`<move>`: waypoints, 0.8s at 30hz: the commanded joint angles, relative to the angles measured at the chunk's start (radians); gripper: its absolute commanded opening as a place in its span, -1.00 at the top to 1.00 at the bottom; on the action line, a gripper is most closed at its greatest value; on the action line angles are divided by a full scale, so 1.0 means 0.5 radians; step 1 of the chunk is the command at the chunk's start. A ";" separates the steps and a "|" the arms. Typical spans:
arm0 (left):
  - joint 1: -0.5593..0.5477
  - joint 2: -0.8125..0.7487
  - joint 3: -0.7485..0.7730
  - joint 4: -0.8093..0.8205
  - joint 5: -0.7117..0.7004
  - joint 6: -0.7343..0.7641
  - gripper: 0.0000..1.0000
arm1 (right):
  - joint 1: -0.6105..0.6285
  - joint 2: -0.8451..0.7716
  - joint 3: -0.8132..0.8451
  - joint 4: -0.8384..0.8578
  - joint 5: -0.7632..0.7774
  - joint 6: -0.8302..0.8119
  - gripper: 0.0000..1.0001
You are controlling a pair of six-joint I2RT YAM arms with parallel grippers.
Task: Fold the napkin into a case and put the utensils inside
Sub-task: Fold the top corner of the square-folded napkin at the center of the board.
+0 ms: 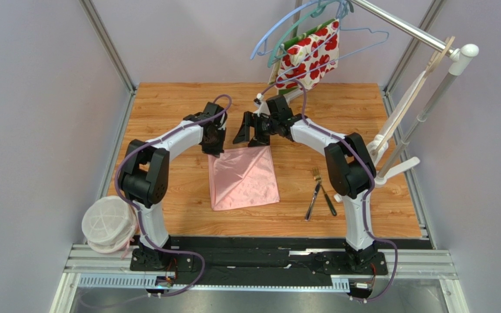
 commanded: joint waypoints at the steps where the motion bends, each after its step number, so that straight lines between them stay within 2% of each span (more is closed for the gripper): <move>1: 0.018 0.039 0.087 -0.025 -0.030 0.008 1.00 | 0.000 0.004 0.031 0.045 -0.054 -0.001 -0.65; 11: 0.049 0.107 0.155 -0.065 -0.112 0.005 1.00 | 0.007 0.069 0.043 0.116 -0.188 0.038 -0.65; 24: 0.080 0.184 0.204 -0.013 -0.085 -0.026 1.00 | 0.007 0.152 0.022 0.153 -0.204 0.017 -0.66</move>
